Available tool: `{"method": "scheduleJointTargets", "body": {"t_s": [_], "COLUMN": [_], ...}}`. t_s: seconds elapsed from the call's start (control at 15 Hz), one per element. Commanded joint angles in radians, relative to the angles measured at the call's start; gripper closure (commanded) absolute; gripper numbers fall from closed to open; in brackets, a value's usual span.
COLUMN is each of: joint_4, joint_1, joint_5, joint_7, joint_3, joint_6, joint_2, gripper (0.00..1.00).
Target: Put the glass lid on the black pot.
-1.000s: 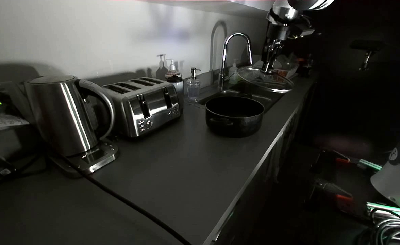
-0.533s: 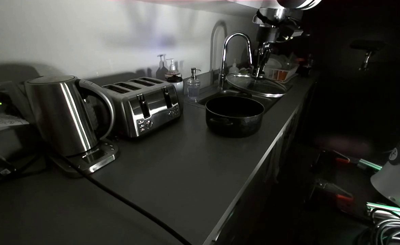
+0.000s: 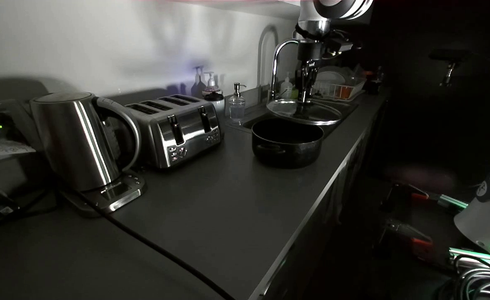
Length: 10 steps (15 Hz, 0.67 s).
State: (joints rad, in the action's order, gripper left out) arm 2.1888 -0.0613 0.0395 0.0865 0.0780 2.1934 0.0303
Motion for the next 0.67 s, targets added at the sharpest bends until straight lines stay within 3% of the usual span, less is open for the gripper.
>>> {"method": "scheduleJointTargets", "body": {"t_s": [0.0,0.6], "joint_4": [-0.092,-0.16], "joint_1": [0.006,0.022], "joint_5": [0.002,0.012], "joint_7": [-0.009,-0.017], "joint_3": [-0.014,-0.041], "joint_6": [-0.05,-0.048], "joint_2": [-0.067,-0.161], "gripper": [0.75,0.75]}}
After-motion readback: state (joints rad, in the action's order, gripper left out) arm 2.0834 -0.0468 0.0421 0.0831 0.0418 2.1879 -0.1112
